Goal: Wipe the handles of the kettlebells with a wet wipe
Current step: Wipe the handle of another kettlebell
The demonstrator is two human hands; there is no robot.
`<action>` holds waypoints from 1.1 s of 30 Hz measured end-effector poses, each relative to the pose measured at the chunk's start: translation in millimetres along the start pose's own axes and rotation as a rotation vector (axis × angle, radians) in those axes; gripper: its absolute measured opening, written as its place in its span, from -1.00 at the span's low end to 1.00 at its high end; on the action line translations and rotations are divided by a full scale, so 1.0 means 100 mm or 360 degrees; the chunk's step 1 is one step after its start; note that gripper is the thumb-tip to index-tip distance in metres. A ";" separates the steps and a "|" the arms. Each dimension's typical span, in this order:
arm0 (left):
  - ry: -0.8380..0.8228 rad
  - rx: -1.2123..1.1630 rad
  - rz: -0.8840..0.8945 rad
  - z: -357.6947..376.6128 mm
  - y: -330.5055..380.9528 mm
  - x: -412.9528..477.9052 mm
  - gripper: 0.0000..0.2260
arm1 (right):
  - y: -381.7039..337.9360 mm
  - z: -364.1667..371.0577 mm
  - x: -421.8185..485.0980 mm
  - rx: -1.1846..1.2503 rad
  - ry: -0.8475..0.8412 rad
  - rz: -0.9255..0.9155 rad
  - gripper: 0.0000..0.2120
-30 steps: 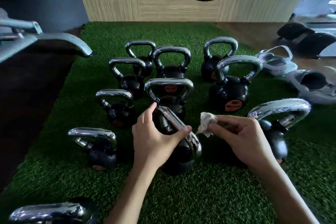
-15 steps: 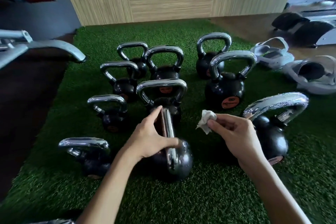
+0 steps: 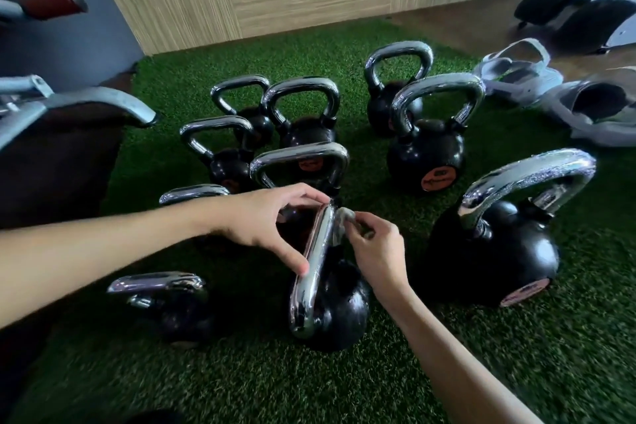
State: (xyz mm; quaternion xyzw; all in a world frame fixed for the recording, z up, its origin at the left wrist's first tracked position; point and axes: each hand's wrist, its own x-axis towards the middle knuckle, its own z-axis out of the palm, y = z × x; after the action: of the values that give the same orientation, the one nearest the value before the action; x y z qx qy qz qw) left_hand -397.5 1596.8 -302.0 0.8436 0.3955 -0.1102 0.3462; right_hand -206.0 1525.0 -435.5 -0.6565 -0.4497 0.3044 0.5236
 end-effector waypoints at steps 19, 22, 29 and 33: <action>-0.0029 0.0107 0.0059 -0.03 -0.02 0.06 -0.07 | -0.39 -0.25 -0.35 0.0259 -0.0143 -0.0130 -0.83; -0.0023 0.0117 0.0058 -0.03 0.01 0.04 -0.07 | -0.41 -0.26 -0.33 0.0247 -0.0139 -0.0141 -0.83; 0.0074 -0.0081 0.0094 0.11 -0.11 0.03 -0.07 | -0.40 -0.34 -0.92 0.0100 -0.0297 -0.0181 -0.83; 0.0078 -0.0079 0.0096 0.09 -0.09 0.04 -0.08 | -0.45 -0.34 -0.79 0.0046 -0.0174 -0.0195 -0.81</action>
State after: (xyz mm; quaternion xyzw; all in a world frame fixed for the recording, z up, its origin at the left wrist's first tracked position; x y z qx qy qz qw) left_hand -400.8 1597.7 -315.0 0.8487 0.3809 -0.0690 0.3605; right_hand -220.6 1441.4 -389.0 -0.6024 -0.5126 0.3137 0.5253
